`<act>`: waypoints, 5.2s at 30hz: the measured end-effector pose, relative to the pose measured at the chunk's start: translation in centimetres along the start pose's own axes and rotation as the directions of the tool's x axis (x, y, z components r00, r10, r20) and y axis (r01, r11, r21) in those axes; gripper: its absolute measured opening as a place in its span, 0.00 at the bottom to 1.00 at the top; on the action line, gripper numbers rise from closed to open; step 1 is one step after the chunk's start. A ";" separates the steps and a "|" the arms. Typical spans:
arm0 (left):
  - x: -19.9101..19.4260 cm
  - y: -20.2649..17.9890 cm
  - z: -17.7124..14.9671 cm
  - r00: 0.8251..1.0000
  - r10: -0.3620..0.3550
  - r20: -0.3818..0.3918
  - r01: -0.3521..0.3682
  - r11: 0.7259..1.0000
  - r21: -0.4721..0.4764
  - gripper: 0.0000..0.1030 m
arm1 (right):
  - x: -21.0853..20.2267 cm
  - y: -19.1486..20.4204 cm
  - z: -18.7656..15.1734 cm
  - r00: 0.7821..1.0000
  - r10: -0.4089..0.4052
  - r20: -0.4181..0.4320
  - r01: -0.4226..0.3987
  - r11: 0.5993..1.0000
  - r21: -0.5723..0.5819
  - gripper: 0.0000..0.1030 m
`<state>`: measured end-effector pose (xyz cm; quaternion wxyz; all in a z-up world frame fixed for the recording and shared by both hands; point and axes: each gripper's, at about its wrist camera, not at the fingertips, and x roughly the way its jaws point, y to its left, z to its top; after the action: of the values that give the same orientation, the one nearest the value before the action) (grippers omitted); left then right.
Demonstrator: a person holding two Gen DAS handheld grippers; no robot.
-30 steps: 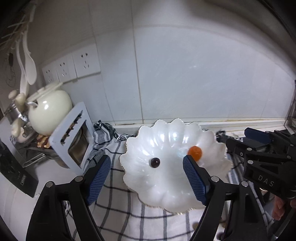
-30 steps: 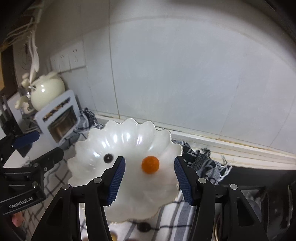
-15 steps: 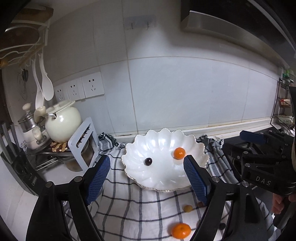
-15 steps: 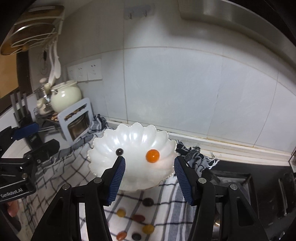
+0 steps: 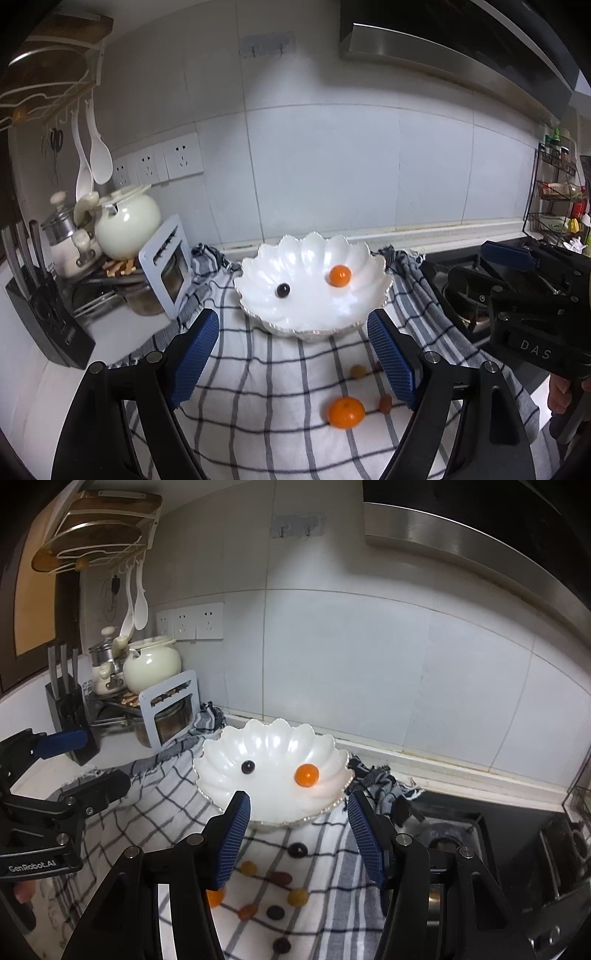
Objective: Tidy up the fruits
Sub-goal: 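Withdraw both open tools from the bowl back over the fruits, then grasp the large mandarin with the left tool while the right tool grasps a black plum, then carry the mandarin with the left tool while the right tool carries the black plum over the bowl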
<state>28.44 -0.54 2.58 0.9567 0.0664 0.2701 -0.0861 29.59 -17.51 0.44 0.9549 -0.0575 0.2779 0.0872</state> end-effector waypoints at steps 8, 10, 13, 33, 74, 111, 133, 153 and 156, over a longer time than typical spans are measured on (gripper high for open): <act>0.1 -1.0 -2.8 0.997 -0.049 -0.067 0.049 0.999 0.002 0.81 | -0.9 -0.2 -2.8 0.999 -0.017 -0.037 0.018 0.999 0.034 0.55; 0.4 -1.2 -3.4 0.994 -0.059 -0.089 0.060 0.998 0.003 0.81 | -1.1 -0.3 -3.4 0.999 -0.028 -0.047 0.030 0.999 0.034 0.55; 0.7 -1.4 -4.2 0.991 -0.064 -0.115 0.065 0.998 0.006 0.81 | -1.2 -0.3 -4.1 0.998 -0.038 -0.056 0.039 0.999 0.028 0.55; 3.7 -2.0 -8.3 0.967 -0.096 -0.236 0.103 0.995 0.014 0.80 | 1.3 0.5 -9.5 0.979 0.018 -0.203 -0.007 0.998 0.055 0.55; 13.1 -3.5 -11.6 0.905 -0.215 -0.366 0.214 0.976 -0.044 0.52 | 8.1 0.8 -16.1 0.917 0.078 -0.391 -0.031 0.992 0.125 0.26; 7.5 -2.3 -6.7 0.974 -0.147 -0.171 0.141 0.989 -0.045 0.44 | 4.0 -0.1 -8.7 0.983 0.098 -0.157 -0.074 0.985 0.153 0.22; 7.0 0.1 -0.5 0.999 -0.044 0.000 0.044 0.998 -0.043 0.44 | 5.4 -0.5 -1.5 0.997 0.079 0.010 -0.080 0.994 0.076 0.22; 13.1 1.9 2.8 0.999 -0.001 -0.042 -0.001 0.999 -0.045 0.44 | 13.2 -1.0 2.3 0.995 0.076 -0.060 -0.074 0.997 0.037 0.22; 14.4 2.3 3.0 0.998 -0.007 -0.064 0.004 0.999 -0.051 0.43 | 14.6 -1.0 2.8 0.992 0.086 -0.088 -0.083 0.996 0.041 0.22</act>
<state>42.52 -0.66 -2.31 0.9486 0.0441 0.3030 -0.0798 43.41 -16.06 -5.07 0.9379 -0.0317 0.3240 0.1197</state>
